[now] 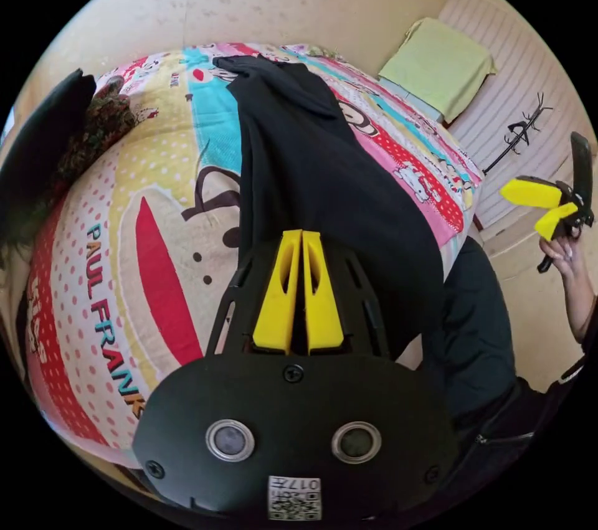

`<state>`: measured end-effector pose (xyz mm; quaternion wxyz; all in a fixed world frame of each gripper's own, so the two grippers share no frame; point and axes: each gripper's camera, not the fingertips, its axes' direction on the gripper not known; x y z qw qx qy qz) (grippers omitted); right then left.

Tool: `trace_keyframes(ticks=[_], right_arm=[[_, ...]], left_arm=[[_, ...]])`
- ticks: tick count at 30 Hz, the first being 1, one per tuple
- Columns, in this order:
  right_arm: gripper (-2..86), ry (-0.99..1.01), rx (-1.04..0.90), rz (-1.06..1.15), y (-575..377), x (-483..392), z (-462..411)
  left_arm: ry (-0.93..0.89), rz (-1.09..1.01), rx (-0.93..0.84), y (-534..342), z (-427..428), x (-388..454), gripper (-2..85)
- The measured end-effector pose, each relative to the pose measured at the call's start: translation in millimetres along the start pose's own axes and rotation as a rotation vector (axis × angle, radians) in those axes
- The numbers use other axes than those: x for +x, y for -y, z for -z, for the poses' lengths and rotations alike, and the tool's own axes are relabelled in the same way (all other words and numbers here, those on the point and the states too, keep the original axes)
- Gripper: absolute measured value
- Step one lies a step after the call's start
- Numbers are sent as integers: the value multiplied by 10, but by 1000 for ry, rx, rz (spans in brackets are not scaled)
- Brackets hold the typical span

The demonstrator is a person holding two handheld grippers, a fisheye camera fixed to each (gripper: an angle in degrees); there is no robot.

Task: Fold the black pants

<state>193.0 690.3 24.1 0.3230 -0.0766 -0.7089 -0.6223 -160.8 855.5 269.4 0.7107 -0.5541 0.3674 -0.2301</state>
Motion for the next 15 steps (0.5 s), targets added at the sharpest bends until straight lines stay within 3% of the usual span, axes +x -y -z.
trace_keyframes(ticks=[3, 8, 12, 15], right_arm=[[133, -177, 1, 121, 757, 92, -269], [129, -309, -6, 183, 2445, 618, -1111], [130, -545, -92, 143, 3824, 1095, -2078], [129, -591, -112, 46, 4413, 1424, -2578]], left_arm=[[-15, 4, -7, 9, -49, -19, -5], [-70, 21, -12, 20, -159, -149, -5], [-89, 29, -30, 58, -243, -236, -5], [-150, 52, -31, 65, -302, -391, -5]])
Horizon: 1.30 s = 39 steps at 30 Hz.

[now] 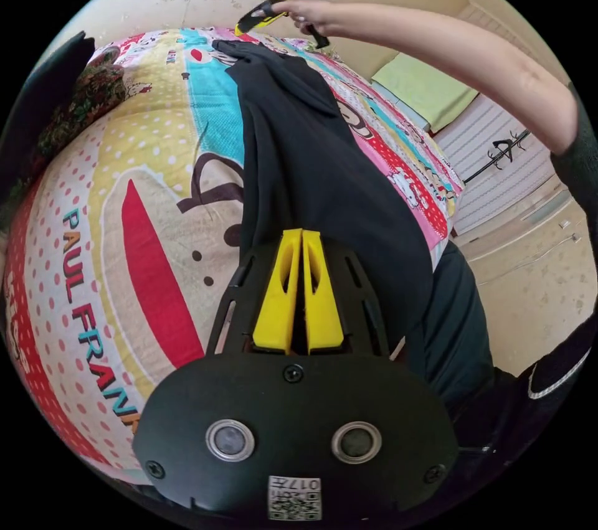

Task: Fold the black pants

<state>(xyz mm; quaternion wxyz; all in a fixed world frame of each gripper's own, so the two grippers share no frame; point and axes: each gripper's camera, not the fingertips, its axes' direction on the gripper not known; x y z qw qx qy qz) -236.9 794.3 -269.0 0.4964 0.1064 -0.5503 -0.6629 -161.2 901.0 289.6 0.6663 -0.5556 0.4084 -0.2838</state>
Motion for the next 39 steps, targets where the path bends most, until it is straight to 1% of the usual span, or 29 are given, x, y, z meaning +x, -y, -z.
trace_keyframes(ticks=[1, 3, 5, 7, 8, 10, 13, 15, 16, 18, 20, 21, 24, 25, 27, 29, 30, 31, 35, 39], right_arm=[[128, -15, -22, -10, 85, -5, -115], [123, -98, -150, -51, 286, -27, -578], [107, -126, -246, -104, 306, 7, -852], [81, -158, -167, -172, 226, 96, -829], [68, -175, -75, -207, 147, 196, -729], [59, -146, 15, -229, 35, 436, -603], [52, 0, 161, -357, -278, 1103, -388], [51, 166, 288, -522, -706, 1763, -309], [51, 200, 305, -578, -838, 1933, -325], [51, 345, 345, -771, -1418, 2534, -550], [55, 428, 311, -864, -1832, 2845, -832], [60, 422, 278, -933, -2131, 2967, -998], [76, 380, 251, -1050, -2836, 3068, -1230], [78, 389, 257, -1068, -2955, 3083, -1261], [84, 537, 341, -1092, -3296, 3160, -1339], [88, 670, 395, -1072, -3384, 3194, -1349], [89, 706, 394, -1057, -3387, 3202, -1319], [90, 703, 385, -1048, -3376, 3205, -1293], [94, 588, 360, -929, -3199, 3276, -1086], [104, 512, 332, -835, -2896, 3293, -1147]], left_arm=[[-33, 14, -3, 11, -15, -80, -5], [-90, 38, -10, 34, -44, -213, -6], [-165, 65, -15, 57, -79, -378, -6], [-187, 71, -15, 64, -96, -447, -6], [-174, 64, -13, 68, -102, -452, -6], [-138, 46, -11, 74, -107, -430, -6], [-131, 43, -9, 81, -112, -480, -6], [-139, 47, -9, 86, -116, -528, -6], [-135, 45, -9, 89, -116, -547, -6], [-127, 43, -9, 95, -117, -571, -6], [-133, 46, -9, 100, -121, -631, -6], [-135, 46, -9, 101, -121, -646, -6], [-136, 47, -9, 106, -122, -708, -6], [-138, 48, -10, 108, -121, -735, -6], [-138, 48, -10, 111, -120, -771, -6], [-139, 49, -10, 112, -114, -817, -6], [-139, 50, -9, 112, -112, -828, -6], [-137, 50, -9, 112, -107, -846, -6], [-129, 49, -4, 105, -82, -904, -6], [-157, 61, -5, 103, -74, -1012, -6]])
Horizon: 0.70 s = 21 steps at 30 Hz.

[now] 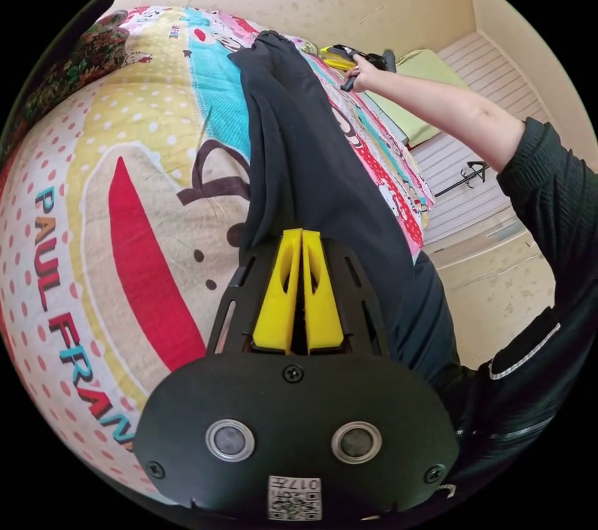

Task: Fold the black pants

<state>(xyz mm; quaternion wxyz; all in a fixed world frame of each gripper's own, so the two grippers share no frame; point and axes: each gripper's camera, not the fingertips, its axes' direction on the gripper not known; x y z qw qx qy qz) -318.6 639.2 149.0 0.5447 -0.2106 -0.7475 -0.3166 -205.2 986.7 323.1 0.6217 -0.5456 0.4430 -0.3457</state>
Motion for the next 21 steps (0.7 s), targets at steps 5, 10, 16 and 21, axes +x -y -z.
trace_keyframes(ticks=[5, 10, 16, 21], right_arm=[[100, -48, -2, -70, -42, 99, -392], [42, -91, 41, -47, -115, 8, -353], [27, -320, 185, 54, -114, -451, 127], [38, -411, -16, -61, -135, -375, 8]], left_arm=[[-95, 35, -10, 26, 5, -236, -6], [-81, 26, -8, 19, 32, -266, -6], [-85, 28, -7, -4, 80, -309, -6], [-89, 32, -8, -27, 116, -328, -6]])
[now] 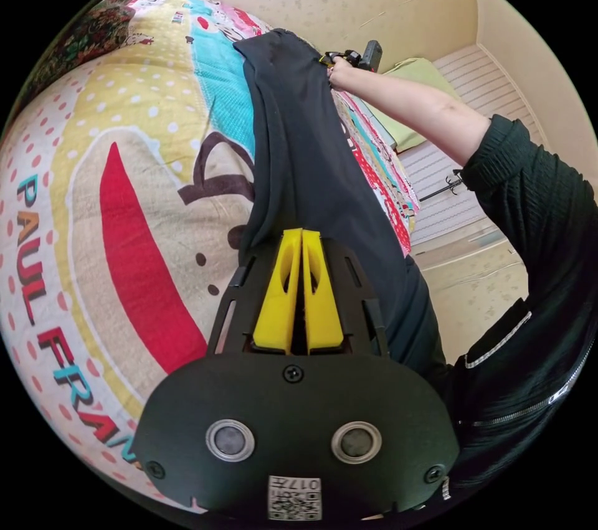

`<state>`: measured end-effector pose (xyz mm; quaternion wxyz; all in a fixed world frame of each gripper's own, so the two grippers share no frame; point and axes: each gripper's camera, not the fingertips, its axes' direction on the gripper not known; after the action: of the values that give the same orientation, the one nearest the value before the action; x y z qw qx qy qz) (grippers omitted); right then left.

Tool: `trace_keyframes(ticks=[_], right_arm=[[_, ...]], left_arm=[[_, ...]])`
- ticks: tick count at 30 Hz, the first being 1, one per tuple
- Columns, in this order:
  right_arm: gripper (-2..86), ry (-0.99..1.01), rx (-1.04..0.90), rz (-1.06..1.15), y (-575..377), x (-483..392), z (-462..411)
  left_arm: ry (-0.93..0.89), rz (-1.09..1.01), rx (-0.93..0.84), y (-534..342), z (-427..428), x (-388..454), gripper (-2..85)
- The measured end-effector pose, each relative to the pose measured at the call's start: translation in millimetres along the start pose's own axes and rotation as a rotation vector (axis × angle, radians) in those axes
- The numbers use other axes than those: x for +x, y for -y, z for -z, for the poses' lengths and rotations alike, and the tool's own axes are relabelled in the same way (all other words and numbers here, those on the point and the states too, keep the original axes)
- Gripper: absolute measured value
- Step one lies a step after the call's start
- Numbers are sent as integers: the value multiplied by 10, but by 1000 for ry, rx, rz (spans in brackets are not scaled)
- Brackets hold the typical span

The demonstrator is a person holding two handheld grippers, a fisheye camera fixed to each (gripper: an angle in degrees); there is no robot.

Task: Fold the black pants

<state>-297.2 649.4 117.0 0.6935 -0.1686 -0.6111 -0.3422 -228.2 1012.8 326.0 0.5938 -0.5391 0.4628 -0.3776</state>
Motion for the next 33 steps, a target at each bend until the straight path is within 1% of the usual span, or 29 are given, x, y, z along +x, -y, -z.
trace_keyframes(ticks=[1, 2, 4, 6, 7, 8, 9, 10, 11, 12, 13, 15, 16, 17, 18, 19, 21, 23, 24, 26, 28, 29, 30, 32, 33], right_arm=[[41, 12, -45, -21, -1, 22, -34], [48, 20, -35, -47, -42, 41, 29], [60, -7, 8, -14, -109, -15, 211], [68, -106, 79, 76, -223, -197, 540], [69, -117, 103, 119, -279, -263, 639], [69, -110, 130, 225, -425, -414, 843], [71, -71, 125, 365, -668, -584, 1054], [72, -47, 106, 444, -832, -668, 1151], [73, -8, 44, 613, -1261, -817, 1338], [72, 21, -19, 727, -1775, -886, 1551], [69, 39, -41, 754, -2043, -882, 1677], [55, 156, -56, 746, -3037, -709, 2301], [51, 192, -35, 731, -3247, -647, 2476], [43, 273, 19, 667, -3619, -501, 2815], [35, 382, 60, 577, -3942, -348, 3104], [30, 449, 69, 534, -4099, -279, 3220], [22, 694, 23, 457, -4628, -148, 3396], [23, 717, -46, 416, -4957, -128, 3321], [22, 657, -64, 428, -5149, -128, 3253], [19, 634, 38, 455, -5330, -43, 3372], [16, 623, -23, 493, -5343, -2, 3512], [16, 635, -63, 530, -5359, 51, 3634], [17, 647, -49, 544, -5424, 152, 3756], [23, 666, 2, 512, -5582, 376, 3888], [32, 681, -5, 464, -5688, 536, 3893]], left_arm=[[-2, 1, 0, -6, 8, -4, -6], [-6, 2, 0, -13, 17, -9, -6], [-12, 5, -1, -23, 28, -15, -6], [-18, 8, -2, -32, 38, -17, -6], [-25, 11, -2, -38, 45, -23, -6], [-35, 16, -3, -43, 52, -30, -6], [-40, 18, -4, -46, 55, -34, -6], [-48, 22, -4, -52, 62, -36, -6], [-51, 23, -4, -60, 68, -27, -6], [-49, 23, -4, -64, 71, -18, -6], [-47, 22, -4, -73, 76, -1, -6], [-49, 24, -4, -86, 82, 20, -6], [-49, 25, -3, -96, 85, 36, -6], [-49, 24, -2, -107, 89, 56, -6], [-48, 24, -1, -113, 90, 68, -6], [-45, 23, 0, -125, 93, 94, -6], [-43, 21, 4, -146, 98, 135, -6], [-55, 24, 19, -190, 119, 184, -7], [-62, 26, 26, -208, 130, 196, -7], [-122, 37, 73, -336, 210, 242, -8], [-141, 52, 94, -489, 319, 327, -8], [-105, 43, 81, -607, 389, 451, -8], [-68, 21, 69, -668, 426, 548, -7], [133, -101, 6, -929, 584, 1020, -1], [180, -120, -2, -996, 625, 1122, 1]])
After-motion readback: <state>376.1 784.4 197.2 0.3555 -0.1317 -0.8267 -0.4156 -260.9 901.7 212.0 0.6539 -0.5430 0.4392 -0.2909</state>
